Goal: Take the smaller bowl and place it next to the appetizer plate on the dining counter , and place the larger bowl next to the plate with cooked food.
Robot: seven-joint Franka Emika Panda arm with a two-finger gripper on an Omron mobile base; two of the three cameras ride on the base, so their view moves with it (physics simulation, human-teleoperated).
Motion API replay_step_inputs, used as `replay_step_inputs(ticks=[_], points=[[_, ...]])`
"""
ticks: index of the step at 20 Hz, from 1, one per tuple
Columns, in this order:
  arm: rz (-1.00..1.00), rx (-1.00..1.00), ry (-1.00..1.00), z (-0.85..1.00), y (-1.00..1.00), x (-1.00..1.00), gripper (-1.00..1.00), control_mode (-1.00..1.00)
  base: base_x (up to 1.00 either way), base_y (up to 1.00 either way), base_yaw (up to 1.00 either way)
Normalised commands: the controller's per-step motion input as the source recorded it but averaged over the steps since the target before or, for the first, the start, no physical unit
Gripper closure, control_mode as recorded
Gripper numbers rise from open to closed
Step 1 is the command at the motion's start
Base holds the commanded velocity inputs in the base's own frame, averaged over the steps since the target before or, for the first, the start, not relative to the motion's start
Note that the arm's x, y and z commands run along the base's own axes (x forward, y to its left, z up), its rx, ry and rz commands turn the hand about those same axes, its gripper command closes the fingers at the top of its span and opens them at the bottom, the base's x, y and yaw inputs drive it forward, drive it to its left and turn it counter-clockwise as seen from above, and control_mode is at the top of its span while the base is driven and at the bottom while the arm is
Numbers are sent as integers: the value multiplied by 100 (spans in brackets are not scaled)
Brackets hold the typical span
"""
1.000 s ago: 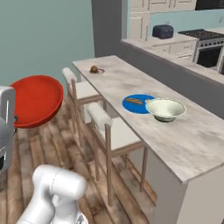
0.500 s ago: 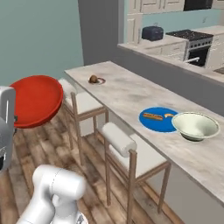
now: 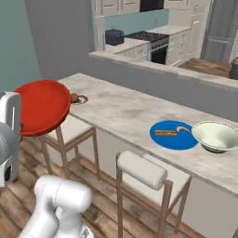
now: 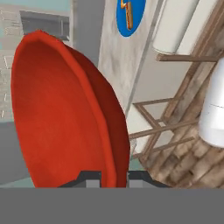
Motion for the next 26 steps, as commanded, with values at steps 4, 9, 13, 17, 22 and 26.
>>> replay_step_inputs(ticks=[4, 9, 13, 17, 22, 26], points=[[0, 0, 0, 0, 0, 0, 100, 100, 90, 87, -67], [0, 0, 0, 0, 0, 0, 100, 100, 72, 98, -57], [0, 0, 0, 0, 0, 0, 100, 100, -1, 100, -26], [0, 0, 0, 0, 0, 0, 100, 100, 9, 86, -13], [0, 0, 0, 0, 0, 0, 100, 100, 86, 13, 0], [0, 0, 0, 0, 0, 0, 100, 100, 100, -3, 16]])
